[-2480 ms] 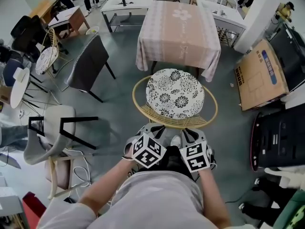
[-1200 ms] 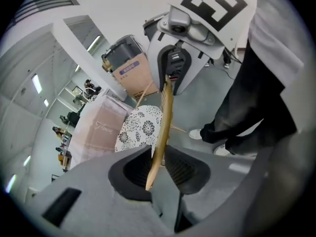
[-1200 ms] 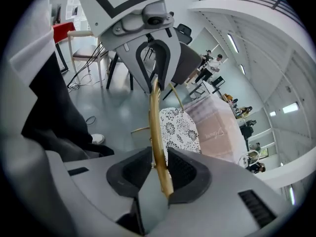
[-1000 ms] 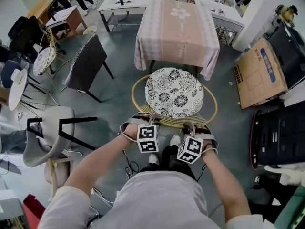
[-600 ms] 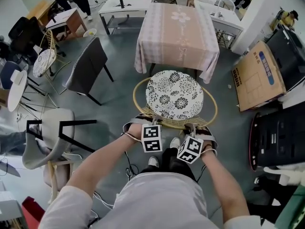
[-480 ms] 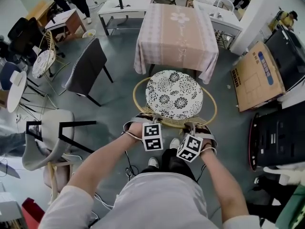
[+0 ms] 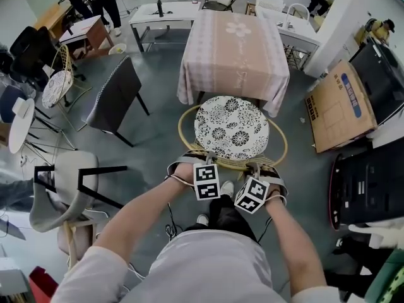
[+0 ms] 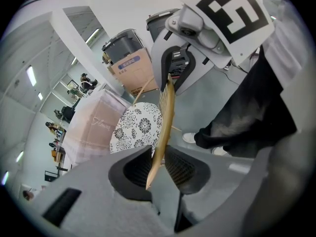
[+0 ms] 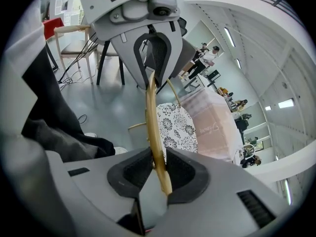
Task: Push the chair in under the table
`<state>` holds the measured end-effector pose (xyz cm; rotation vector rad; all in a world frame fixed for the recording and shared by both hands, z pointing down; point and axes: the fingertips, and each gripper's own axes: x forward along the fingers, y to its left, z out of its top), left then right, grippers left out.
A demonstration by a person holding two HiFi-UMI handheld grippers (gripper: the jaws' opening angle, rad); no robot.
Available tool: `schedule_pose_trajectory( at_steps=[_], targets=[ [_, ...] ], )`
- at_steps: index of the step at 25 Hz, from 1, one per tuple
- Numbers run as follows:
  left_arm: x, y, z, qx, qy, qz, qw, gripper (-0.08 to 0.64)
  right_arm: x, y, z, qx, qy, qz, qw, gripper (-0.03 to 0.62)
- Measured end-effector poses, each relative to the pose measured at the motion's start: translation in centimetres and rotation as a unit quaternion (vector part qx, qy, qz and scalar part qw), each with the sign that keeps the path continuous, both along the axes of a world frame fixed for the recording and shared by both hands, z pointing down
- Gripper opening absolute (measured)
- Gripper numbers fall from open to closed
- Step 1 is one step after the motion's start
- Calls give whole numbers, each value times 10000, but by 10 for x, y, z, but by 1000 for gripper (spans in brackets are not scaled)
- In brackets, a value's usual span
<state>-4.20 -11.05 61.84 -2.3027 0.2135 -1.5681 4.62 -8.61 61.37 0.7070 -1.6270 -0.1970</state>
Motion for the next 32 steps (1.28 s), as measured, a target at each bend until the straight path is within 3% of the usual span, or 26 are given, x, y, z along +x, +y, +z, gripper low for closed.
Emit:
schedule_pose_trajectory(
  at_steps=[32],
  targets=[
    [35,-125,2,4,-88,-135,9999,86,36,-127,3,-26,-212,-20,9998,72]
  ],
)
